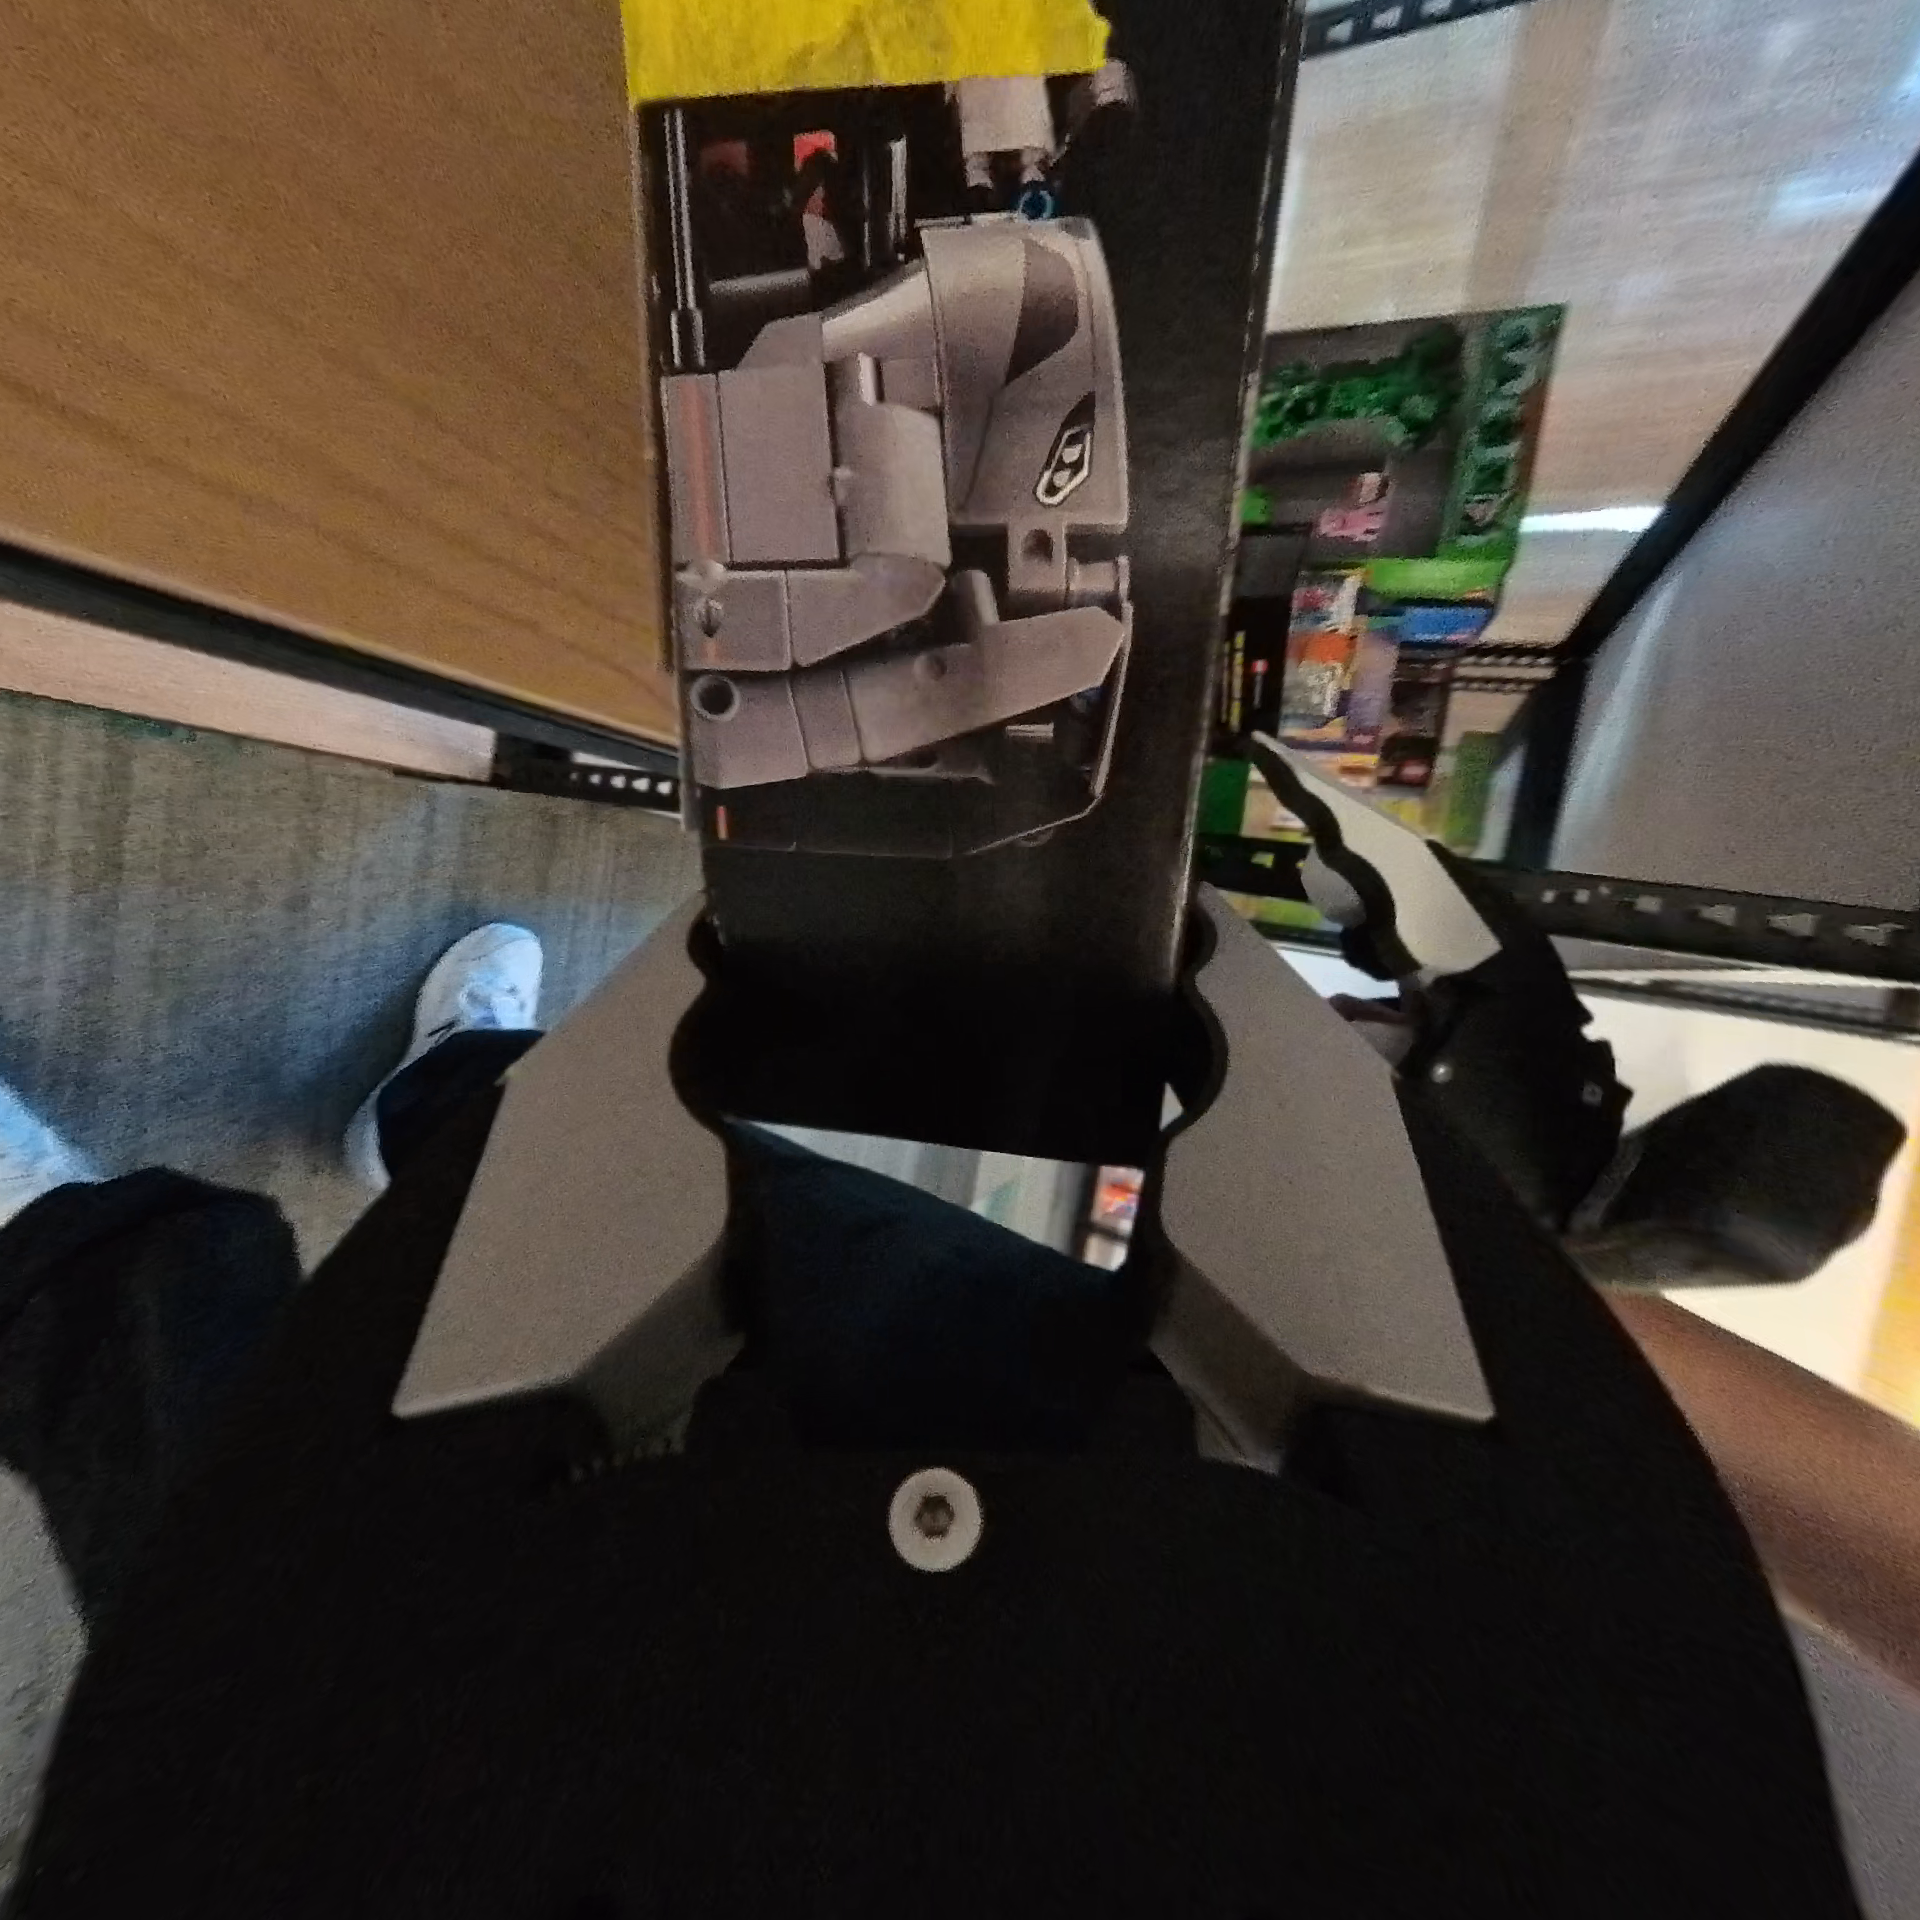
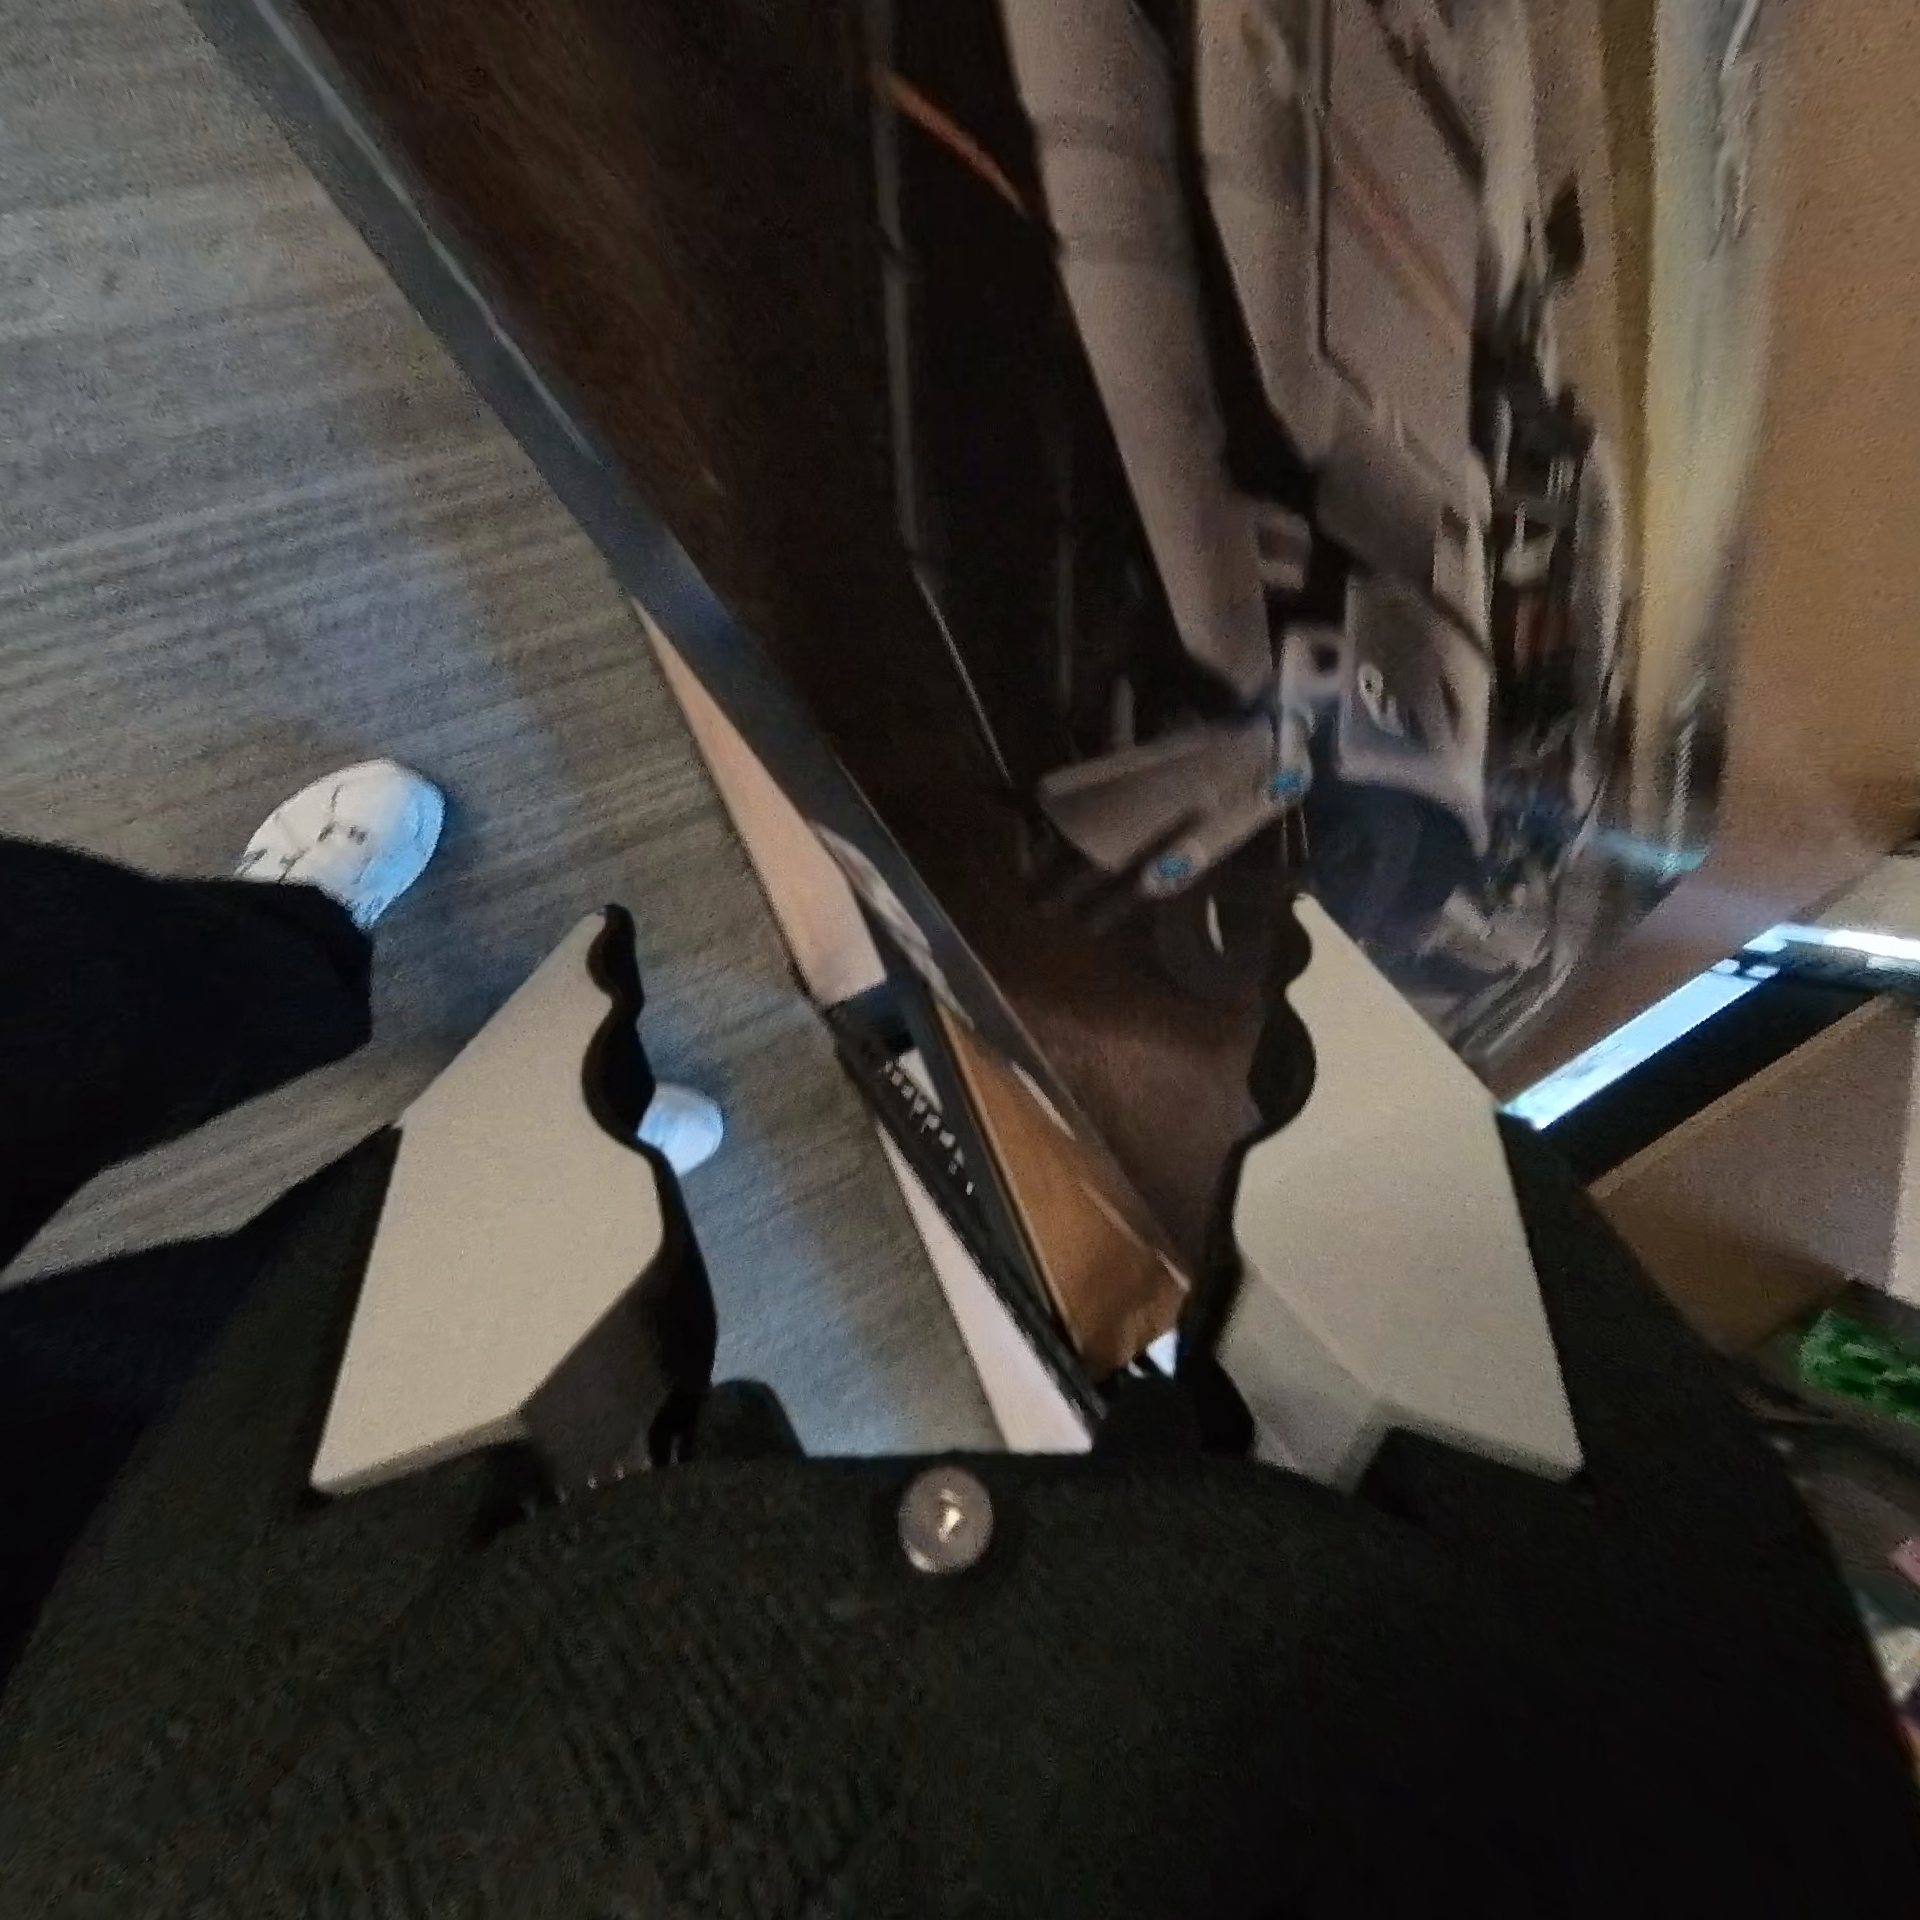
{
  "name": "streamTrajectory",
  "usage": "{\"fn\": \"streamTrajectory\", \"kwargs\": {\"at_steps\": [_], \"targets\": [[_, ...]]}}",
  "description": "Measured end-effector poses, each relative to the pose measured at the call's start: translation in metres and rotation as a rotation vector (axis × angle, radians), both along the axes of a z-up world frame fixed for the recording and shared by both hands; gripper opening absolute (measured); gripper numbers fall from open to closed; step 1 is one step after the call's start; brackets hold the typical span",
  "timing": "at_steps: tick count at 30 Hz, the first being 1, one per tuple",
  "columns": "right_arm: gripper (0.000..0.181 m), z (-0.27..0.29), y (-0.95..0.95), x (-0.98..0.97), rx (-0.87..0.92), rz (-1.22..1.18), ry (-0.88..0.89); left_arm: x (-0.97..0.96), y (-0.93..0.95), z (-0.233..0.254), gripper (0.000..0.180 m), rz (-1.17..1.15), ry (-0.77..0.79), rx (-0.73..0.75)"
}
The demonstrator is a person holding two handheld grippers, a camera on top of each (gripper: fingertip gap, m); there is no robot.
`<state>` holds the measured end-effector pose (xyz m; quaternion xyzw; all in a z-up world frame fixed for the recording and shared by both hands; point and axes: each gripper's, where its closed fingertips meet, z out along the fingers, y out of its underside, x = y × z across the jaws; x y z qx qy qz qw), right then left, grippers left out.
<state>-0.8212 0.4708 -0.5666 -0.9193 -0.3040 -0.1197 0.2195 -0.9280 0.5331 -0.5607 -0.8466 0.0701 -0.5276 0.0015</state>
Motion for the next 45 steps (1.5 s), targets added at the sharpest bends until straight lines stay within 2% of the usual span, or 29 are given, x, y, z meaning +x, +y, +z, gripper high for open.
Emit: {"fn": "streamTrajectory", "kwargs": {"at_steps": [5,10,15,18,23,27,32,35,39,45], "targets": [[0.126,0.009,0.011,0.005,0.154,-0.082,-0.021,0.023,0.0,0.054,0.084,-0.043,0.152,0.093],[0.128,0.008,0.009,0.038,0.262,-0.209,-0.071,0.044,-0.003,0.09,0.084,-0.077,0.236,0.152],[0.127,-0.002,0.016,0.062,0.339,-0.283,-0.175,0.051,-0.021,0.097,0.084,-0.153,0.283,0.111],[0.124,0.008,0.03,0.063,0.445,-0.314,-0.214,0.055,-0.035,0.1,0.084,-0.202,0.315,0.094],[0.118,0.028,0.037,0.069,0.561,-0.324,-0.18,0.068,-0.04,0.119,0.085,-0.275,0.33,0.118],[0.116,0.034,0.032,0.077,0.565,-0.33,-0.118,0.079,-0.047,0.133,0.083,-0.333,0.256,0.117],[0.115,0.047,0.03,0.089,0.614,-0.348,-0.014,0.101,-0.057,0.161,0.09,-0.388,0.073,0.272],[0.115,0.056,0.027,0.099,0.637,-0.358,0.052,0.114,-0.064,0.177,0.084,-0.405,-0.059,0.326],[0.115,0.066,0.022,0.113,0.66,-0.382,0.143,0.129,-0.066,0.194,0.07,-0.395,-0.226,0.284],[0.115,0.068,0.014,0.122,0.64,-0.368,0.185,0.131,-0.022,0.197,0.069,-0.228,-0.336,0.2]]}}
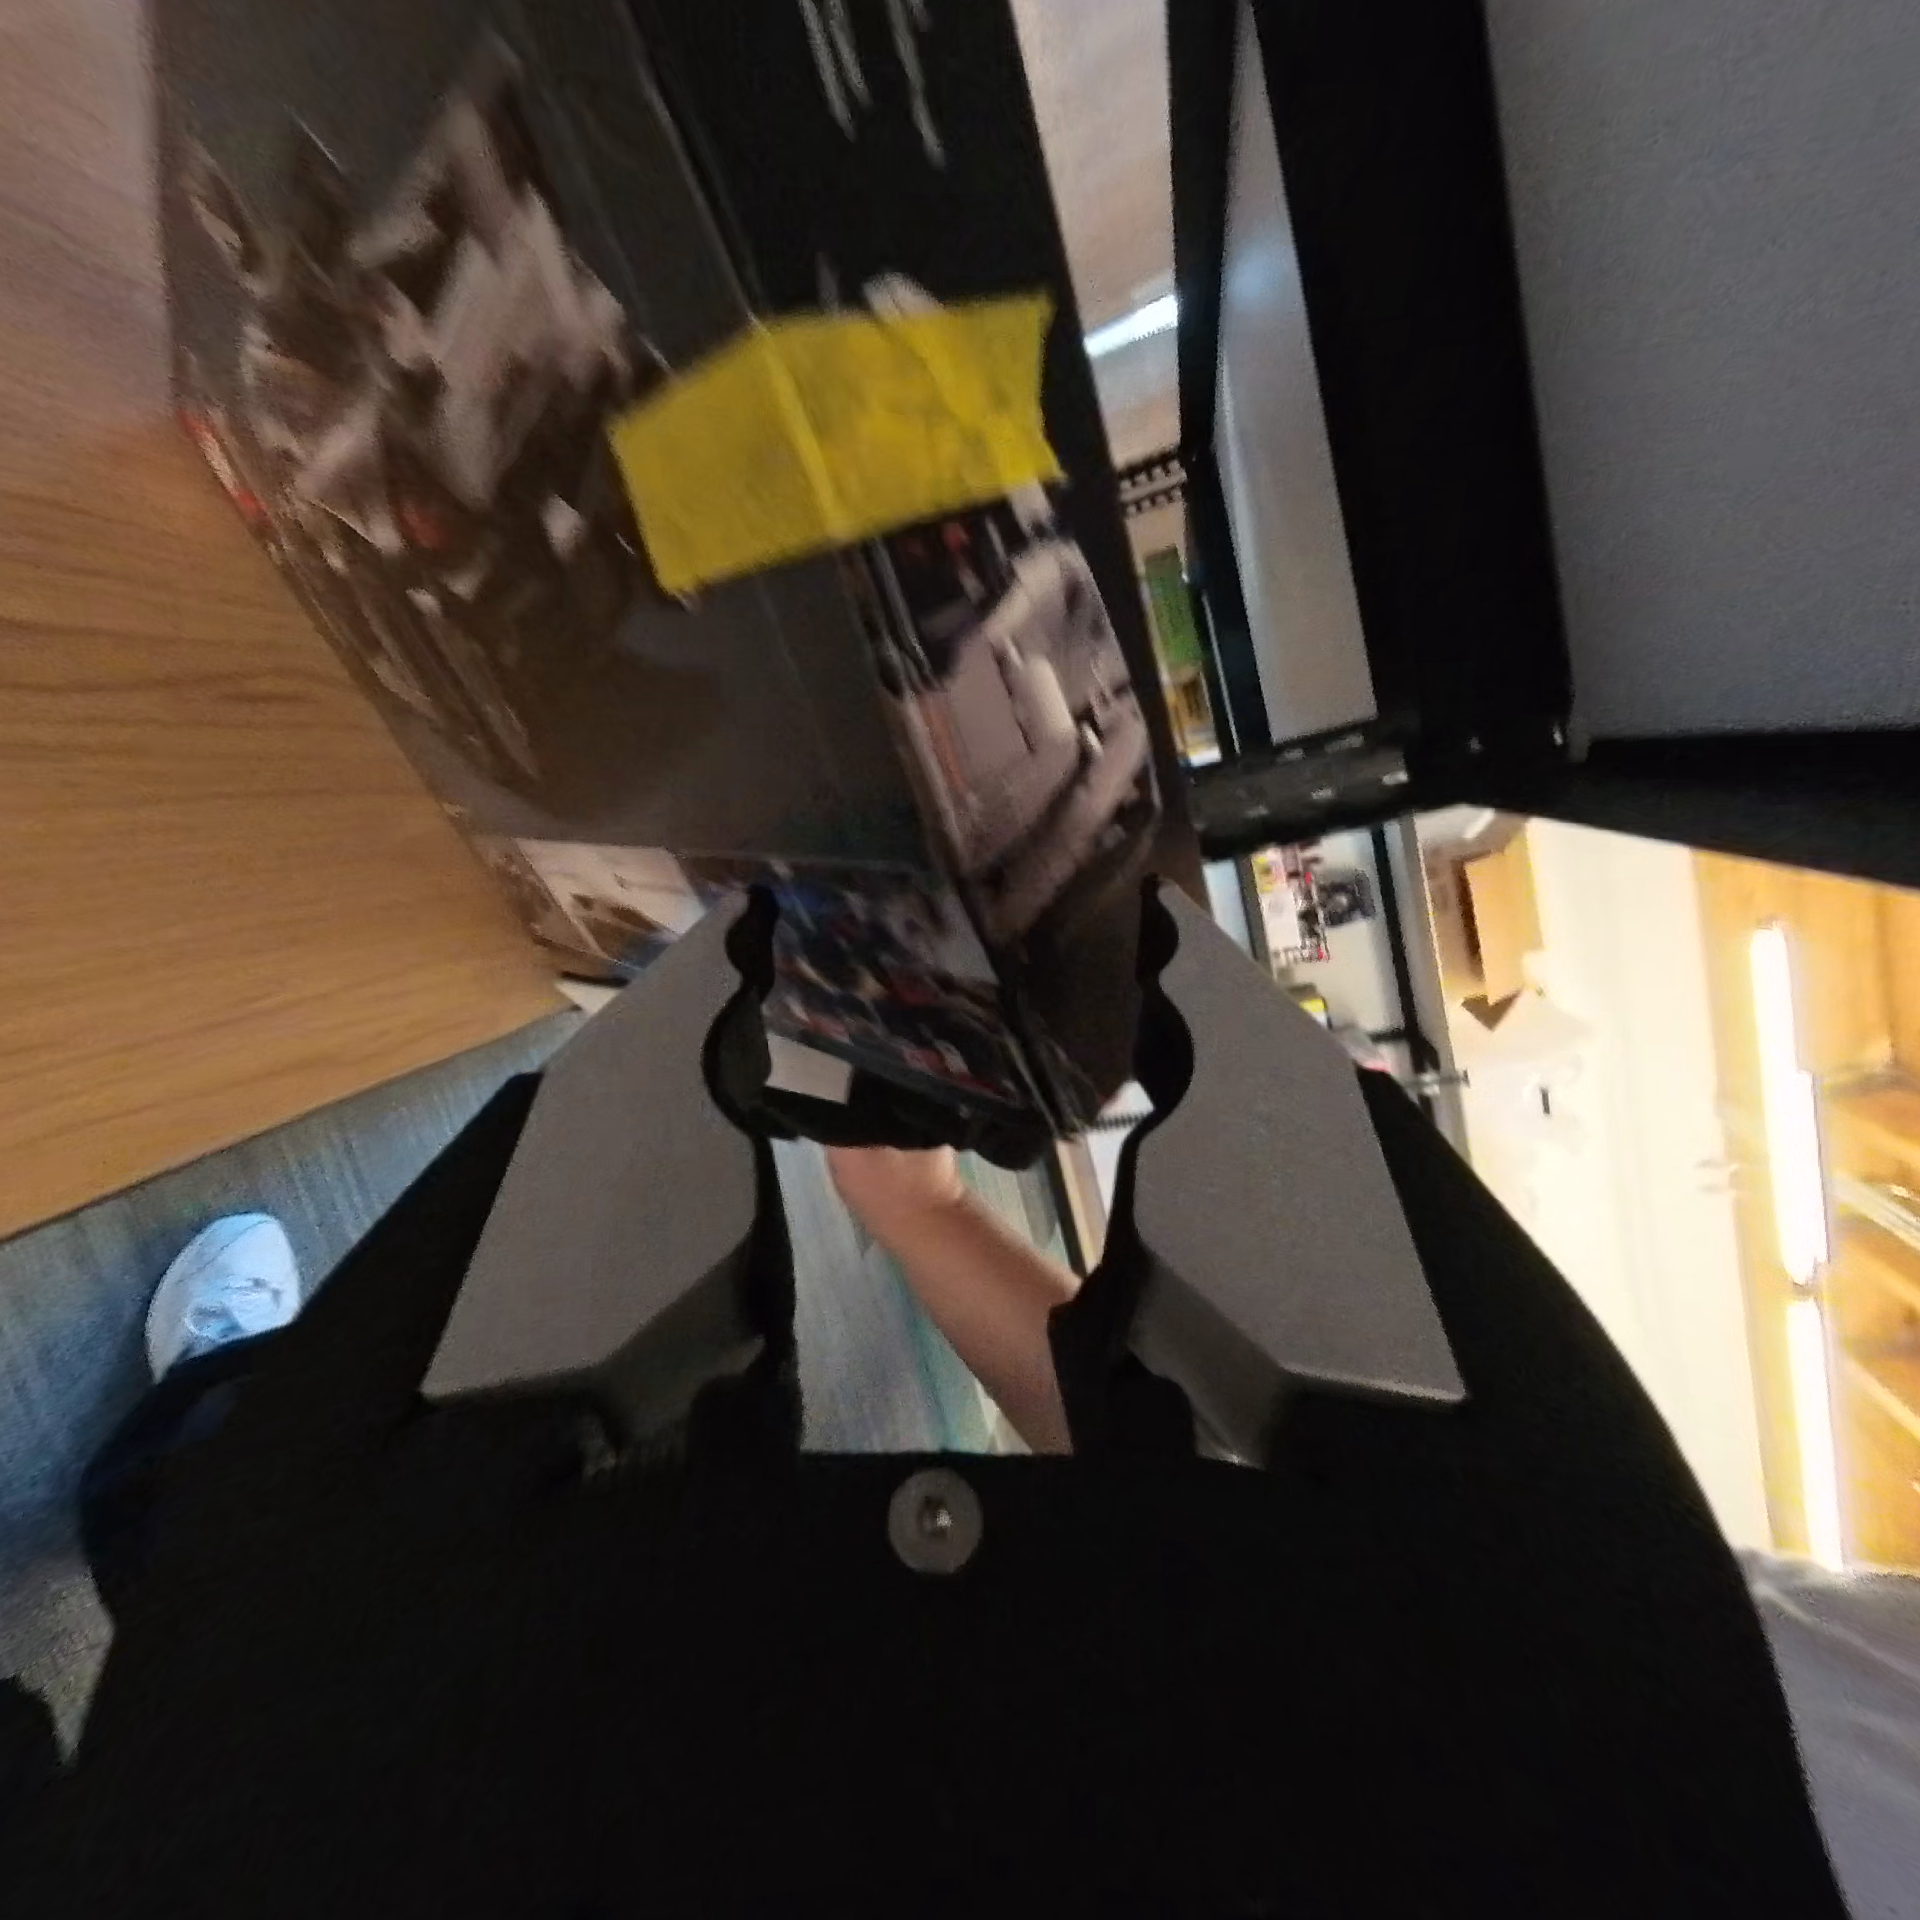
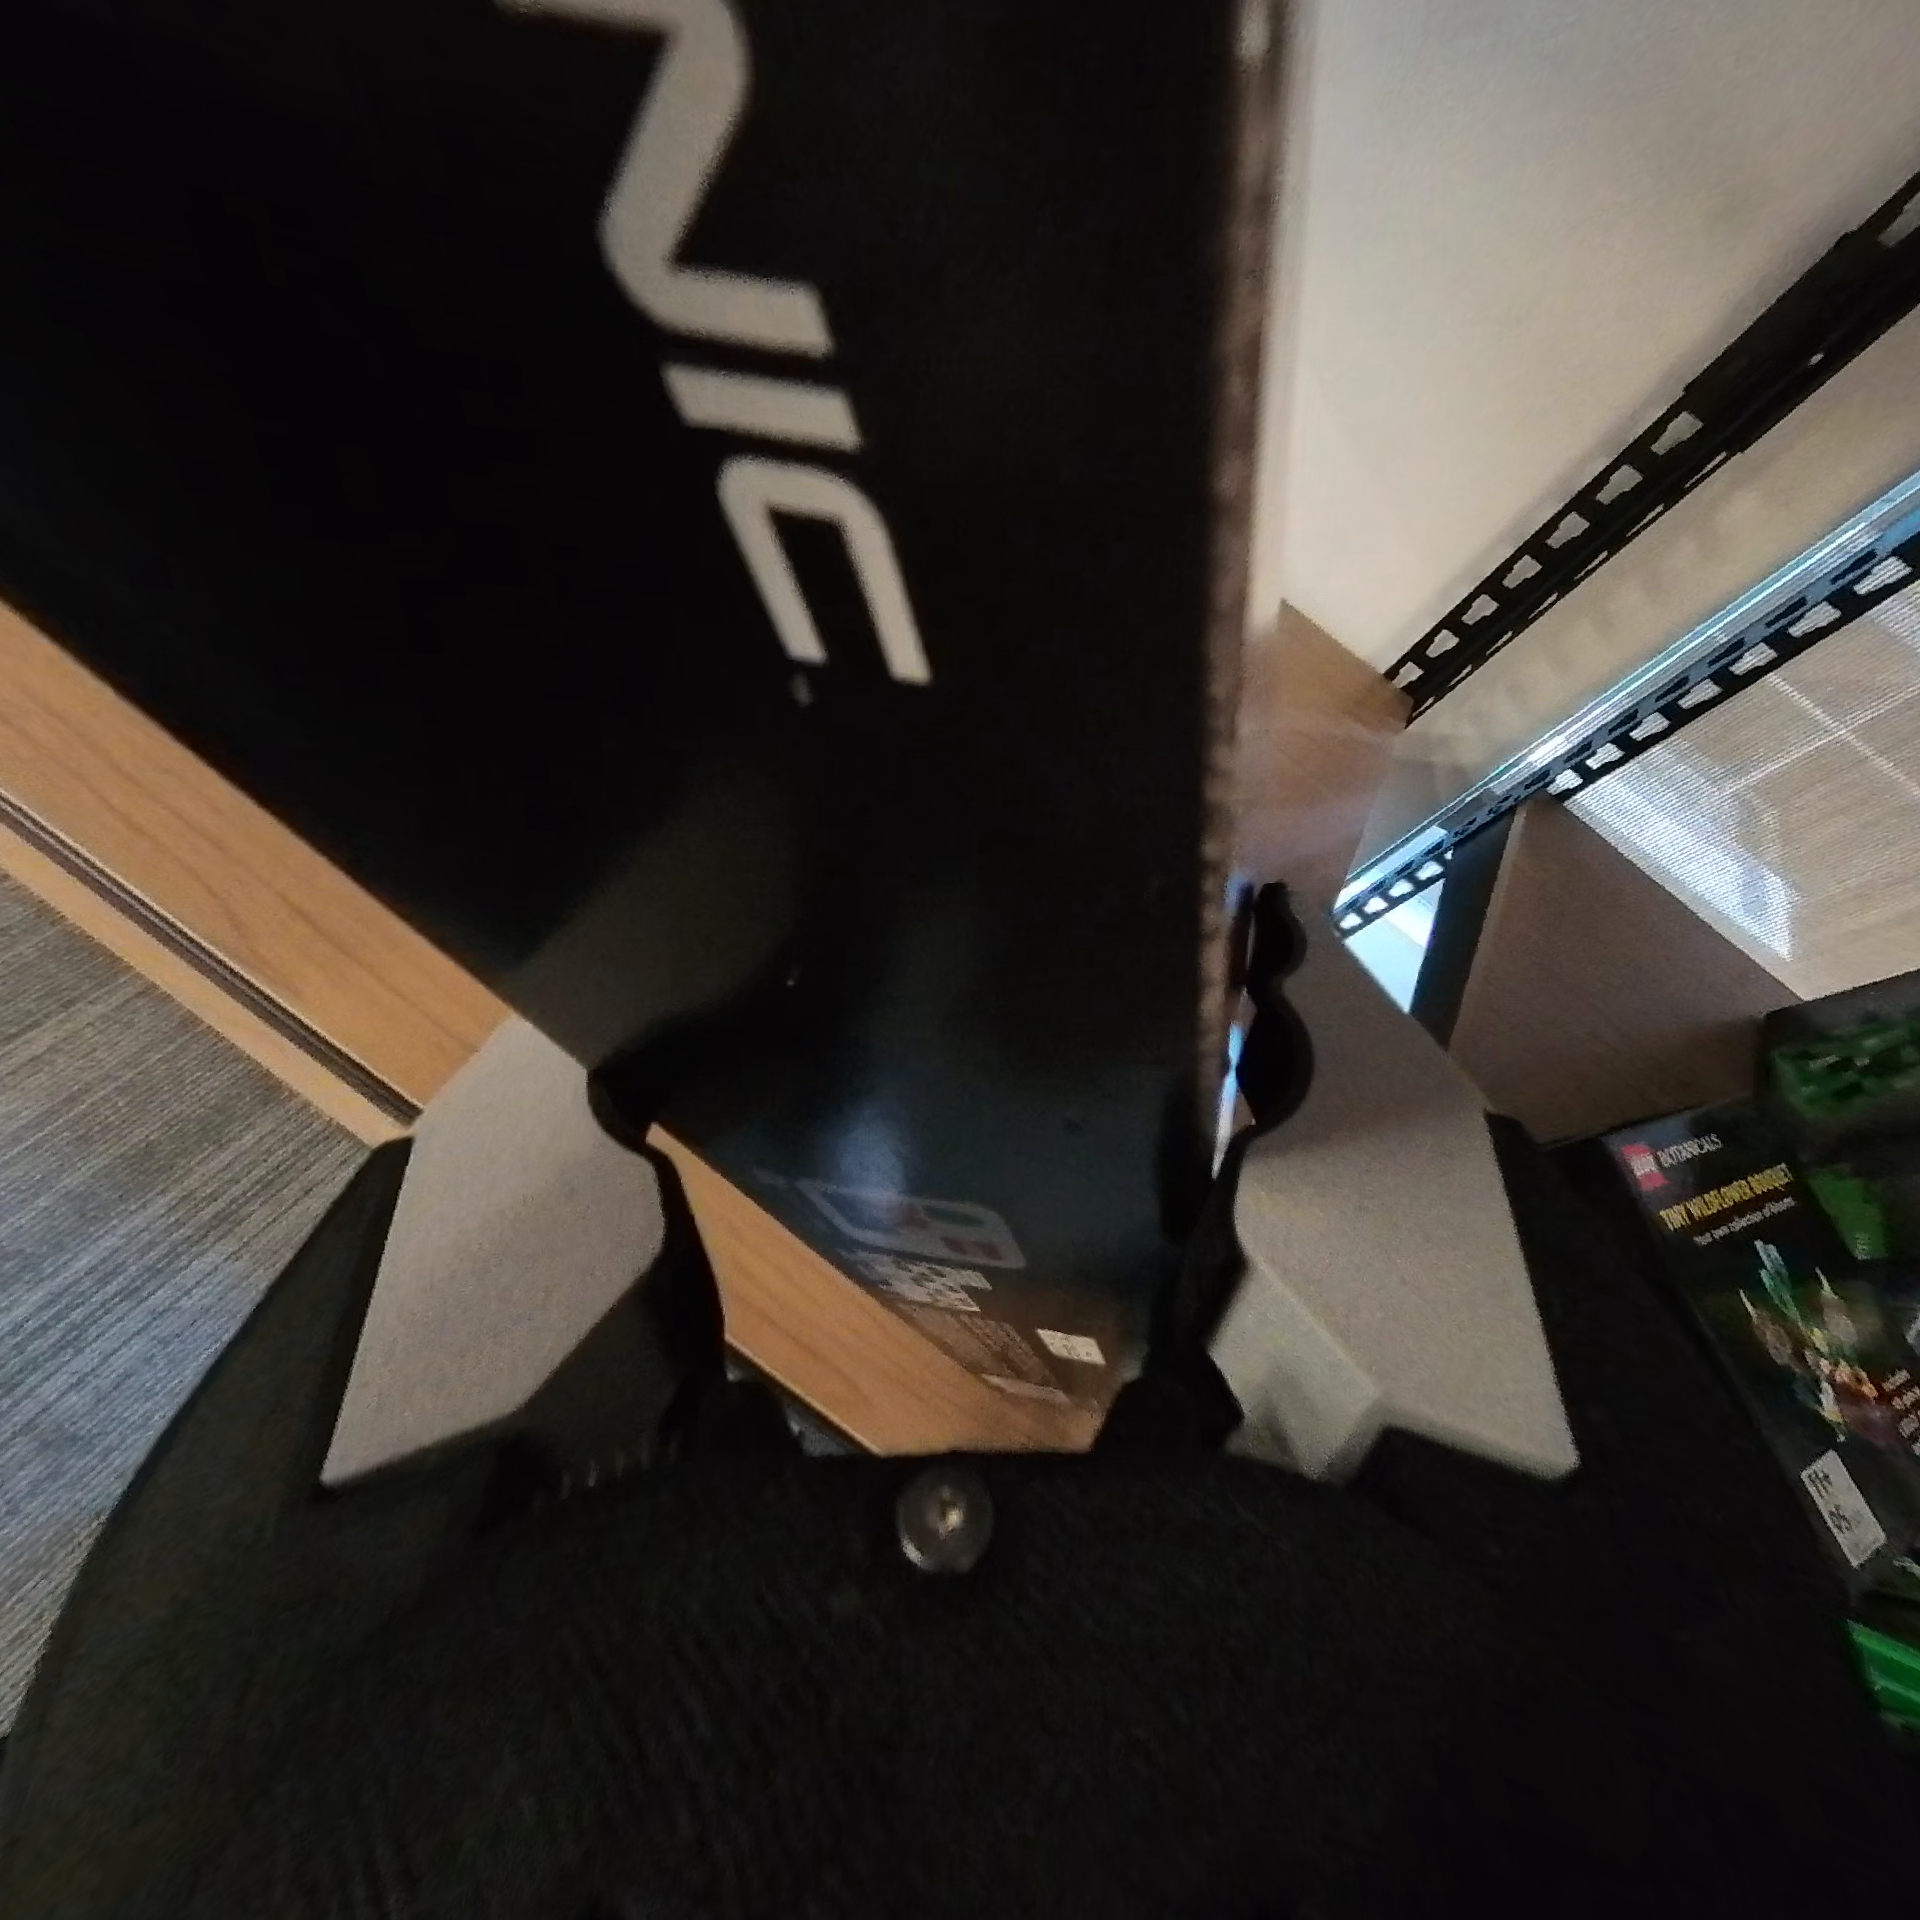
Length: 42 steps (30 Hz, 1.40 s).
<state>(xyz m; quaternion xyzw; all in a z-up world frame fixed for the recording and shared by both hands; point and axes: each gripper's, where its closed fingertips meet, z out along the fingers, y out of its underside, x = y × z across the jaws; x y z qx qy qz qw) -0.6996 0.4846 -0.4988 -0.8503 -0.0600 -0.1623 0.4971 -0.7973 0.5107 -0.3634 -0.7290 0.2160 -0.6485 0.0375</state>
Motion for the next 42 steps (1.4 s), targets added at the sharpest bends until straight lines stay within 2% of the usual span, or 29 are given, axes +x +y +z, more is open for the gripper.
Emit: {"fn": "streamTrajectory", "kwargs": {"at_steps": [3,8,15,20,26,31,34,42], "targets": [[0.115,-0.002,-0.004,-0.001,-0.017,0.017,0.007,0.0,0.037,-0.008,0.075,0.071,0.021,-0.003],[0.115,-0.003,-0.008,-0.004,-0.029,0.037,0.023,0.013,0.078,-0.003,0.08,0.16,-0.032,-0.071],[0.115,0.003,-0.006,0.001,-0.005,0.022,0.082,0.046,0.063,0.002,0.079,0.054,-0.05,-0.038],[0.115,0.015,0.002,0.016,0.057,-0.043,0.219,0.085,0.044,0.018,0.071,-0.036,-0.087,0.0],[0.114,0.025,0.017,0.042,0.153,-0.15,0.42,0.132,0.026,0.033,0.077,-0.128,-0.1,0.089],[0.114,0.024,0.028,0.062,0.251,-0.246,0.584,0.146,0.015,0.024,0.081,-0.182,-0.062,0.155],[0.114,0.024,0.037,0.065,0.244,-0.257,0.57,0.145,0.014,0.018,0.081,-0.186,-0.048,0.197],[0.115,0.022,0.045,0.067,0.235,-0.272,0.563,0.121,0.017,0.009,0.087,-0.124,-0.091,0.153]]}}
